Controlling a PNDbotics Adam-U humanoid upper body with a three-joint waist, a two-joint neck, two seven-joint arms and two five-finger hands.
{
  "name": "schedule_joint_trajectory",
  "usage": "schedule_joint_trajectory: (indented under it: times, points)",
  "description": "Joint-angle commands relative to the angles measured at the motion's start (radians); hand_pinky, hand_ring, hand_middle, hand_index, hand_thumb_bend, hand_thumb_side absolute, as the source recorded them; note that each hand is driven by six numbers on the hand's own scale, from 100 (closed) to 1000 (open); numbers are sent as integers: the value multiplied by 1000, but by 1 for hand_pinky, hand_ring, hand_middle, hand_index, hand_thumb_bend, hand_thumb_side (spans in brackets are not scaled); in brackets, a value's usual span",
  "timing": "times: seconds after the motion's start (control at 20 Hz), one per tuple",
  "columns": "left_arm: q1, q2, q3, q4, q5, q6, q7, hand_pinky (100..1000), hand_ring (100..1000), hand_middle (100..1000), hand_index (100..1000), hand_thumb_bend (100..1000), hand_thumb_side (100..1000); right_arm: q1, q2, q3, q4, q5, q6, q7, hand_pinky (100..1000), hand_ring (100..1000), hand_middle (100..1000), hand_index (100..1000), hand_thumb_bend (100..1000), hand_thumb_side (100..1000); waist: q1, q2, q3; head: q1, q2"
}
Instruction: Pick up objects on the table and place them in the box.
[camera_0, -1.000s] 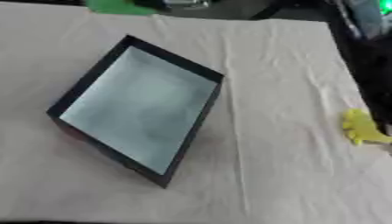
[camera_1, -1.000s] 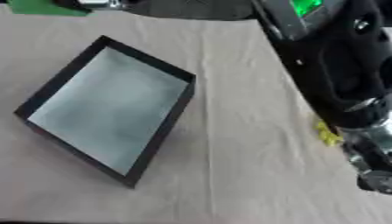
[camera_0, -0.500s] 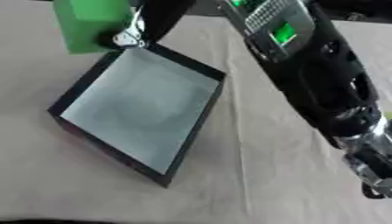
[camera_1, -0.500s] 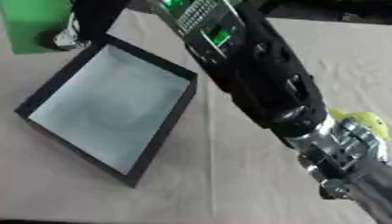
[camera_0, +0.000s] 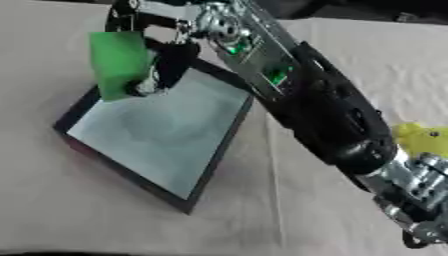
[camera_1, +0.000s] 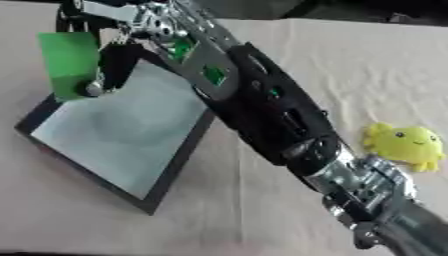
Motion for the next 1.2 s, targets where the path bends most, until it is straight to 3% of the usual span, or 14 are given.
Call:
schedule_joint_trajectory:
  times: [0.05, 0.85, 1.05, 1.2]
  points:
    - [-6, 16, 12, -19, -3, 0, 1, 816, 608, 787, 796, 422, 678, -5, -10, -11, 5, 19, -9, -5, 857, 639, 445, 640, 277, 100, 8, -12, -4, 1, -1]
    - [-1, 8, 7, -15, -4, 1, -17, 816, 606, 785, 795, 422, 679, 63, -14, -17, 155, 153, -76, -21, 857, 670, 490, 683, 363, 142, 14, -4, -14, 3, -1]
    - [0, 8, 7, -15, -5, 1, -19, 816, 606, 785, 795, 423, 679, 68, -12, -30, 193, 195, -86, -47, 868, 734, 572, 772, 423, 147, 14, -2, -15, 5, -1]
    - [1, 7, 6, -14, -5, 2, -20, 816, 605, 785, 795, 424, 679, 69, -13, -36, 197, 214, -115, -56, 931, 863, 742, 899, 493, 414, 14, -2, -16, 7, -1]
